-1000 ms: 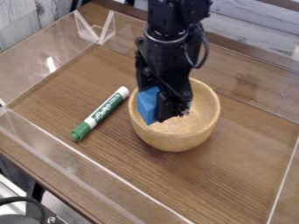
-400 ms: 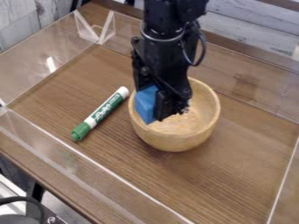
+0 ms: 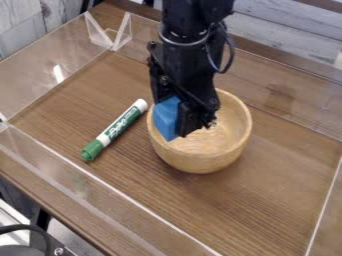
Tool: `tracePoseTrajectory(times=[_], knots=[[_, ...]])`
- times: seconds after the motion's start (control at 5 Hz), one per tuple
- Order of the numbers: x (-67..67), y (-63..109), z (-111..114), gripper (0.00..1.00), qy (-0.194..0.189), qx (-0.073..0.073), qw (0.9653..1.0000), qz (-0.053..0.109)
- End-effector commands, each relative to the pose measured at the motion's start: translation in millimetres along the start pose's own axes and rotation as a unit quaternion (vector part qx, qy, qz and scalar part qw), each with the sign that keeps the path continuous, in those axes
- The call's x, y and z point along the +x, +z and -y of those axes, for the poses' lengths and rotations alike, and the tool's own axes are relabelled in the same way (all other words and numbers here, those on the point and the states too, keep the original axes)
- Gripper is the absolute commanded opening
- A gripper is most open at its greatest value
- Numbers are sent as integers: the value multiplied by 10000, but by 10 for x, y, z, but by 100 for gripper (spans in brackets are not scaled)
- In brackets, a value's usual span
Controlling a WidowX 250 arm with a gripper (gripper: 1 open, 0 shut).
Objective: Put the blue block in the brown bowl
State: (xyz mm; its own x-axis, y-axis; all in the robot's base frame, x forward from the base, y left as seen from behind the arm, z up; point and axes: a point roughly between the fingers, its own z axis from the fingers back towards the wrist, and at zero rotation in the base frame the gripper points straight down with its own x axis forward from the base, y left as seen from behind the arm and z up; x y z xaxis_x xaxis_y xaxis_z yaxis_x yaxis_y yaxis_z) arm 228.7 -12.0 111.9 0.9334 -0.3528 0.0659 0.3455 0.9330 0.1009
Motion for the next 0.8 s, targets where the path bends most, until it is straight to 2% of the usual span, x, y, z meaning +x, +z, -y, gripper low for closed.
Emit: tracePoseTrajectory(times=[0.0, 0.6], knots=[[36, 116, -49, 0, 198, 63, 9994, 282], [41, 124, -50, 0, 423, 46, 9985, 337]])
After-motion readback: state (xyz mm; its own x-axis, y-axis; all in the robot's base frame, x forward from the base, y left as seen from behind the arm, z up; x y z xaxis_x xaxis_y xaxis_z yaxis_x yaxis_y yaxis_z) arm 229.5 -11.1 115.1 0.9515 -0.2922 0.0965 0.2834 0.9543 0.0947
